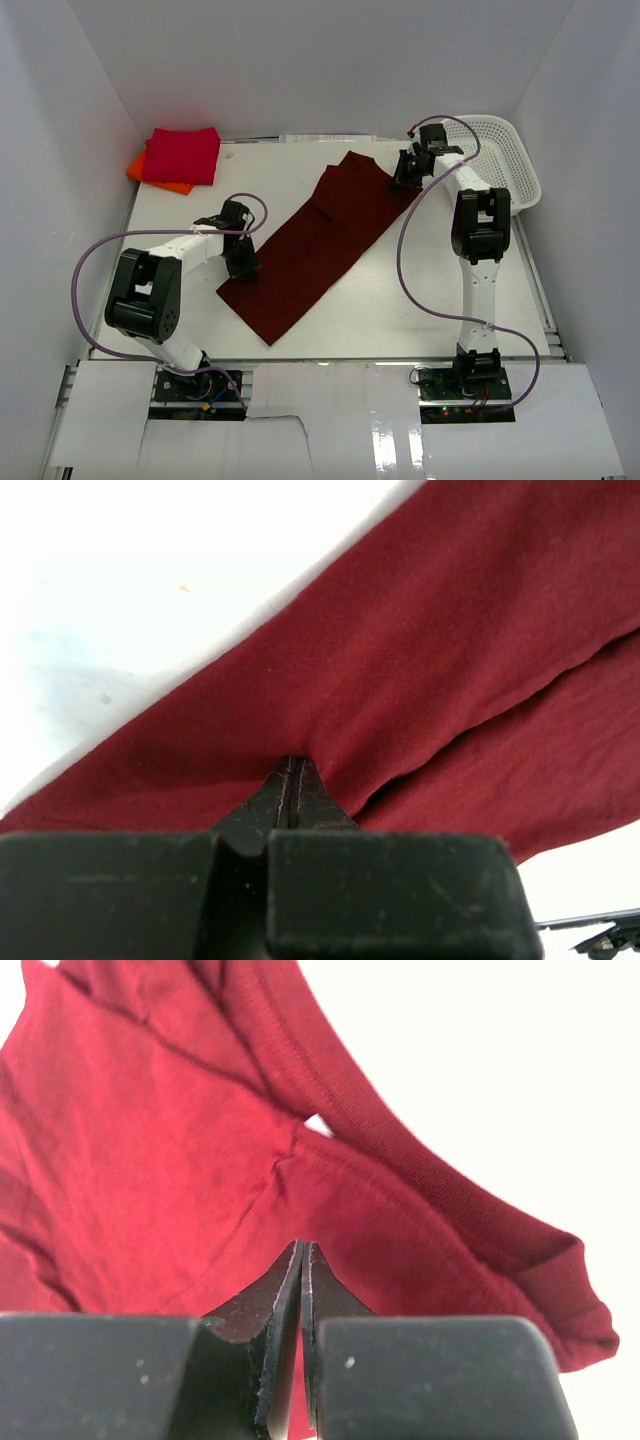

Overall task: Fold and stack the t-shirts
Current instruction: Rotate the tshirt 90 degrees

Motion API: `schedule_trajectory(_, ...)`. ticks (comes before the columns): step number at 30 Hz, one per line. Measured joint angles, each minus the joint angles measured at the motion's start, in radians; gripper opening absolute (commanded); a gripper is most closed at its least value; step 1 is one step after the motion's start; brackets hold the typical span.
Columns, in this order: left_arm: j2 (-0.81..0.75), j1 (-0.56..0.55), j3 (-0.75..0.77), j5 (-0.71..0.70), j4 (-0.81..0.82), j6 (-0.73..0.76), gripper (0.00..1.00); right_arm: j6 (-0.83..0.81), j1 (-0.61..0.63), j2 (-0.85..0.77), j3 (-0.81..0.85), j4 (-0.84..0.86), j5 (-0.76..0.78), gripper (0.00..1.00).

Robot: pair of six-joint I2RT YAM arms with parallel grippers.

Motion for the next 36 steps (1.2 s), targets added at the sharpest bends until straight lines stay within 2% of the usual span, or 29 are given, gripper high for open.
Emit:
schedule_trajectory(7, -0.042, -0.051, -0.047, 0.008, -0.002, -0.041, 0.00, 0.006, -0.002, 0.041, 0.009, 0.009, -0.014, 0.08)
schedule_trajectory(13, -0.051, -0.071, -0.059, 0.017, -0.003, -0.069, 0.00, -0.008, -0.003, -0.104, -0.176, 0.044, -0.001, 0.08)
schedule_trajectory(18, -0.059, -0.121, -0.070, 0.025, -0.003, -0.098, 0.00, -0.030, -0.005, -0.203, -0.214, 0.054, 0.014, 0.08)
schedule_trajectory(22, -0.071, -0.164, -0.082, 0.027, -0.004, -0.123, 0.00, -0.033, -0.008, -0.201, -0.189, 0.051, 0.015, 0.08)
schedule_trajectory(36, -0.092, -0.215, -0.101, 0.043, -0.004, -0.164, 0.00, -0.032, -0.010, -0.161, -0.224, 0.027, 0.084, 0.08)
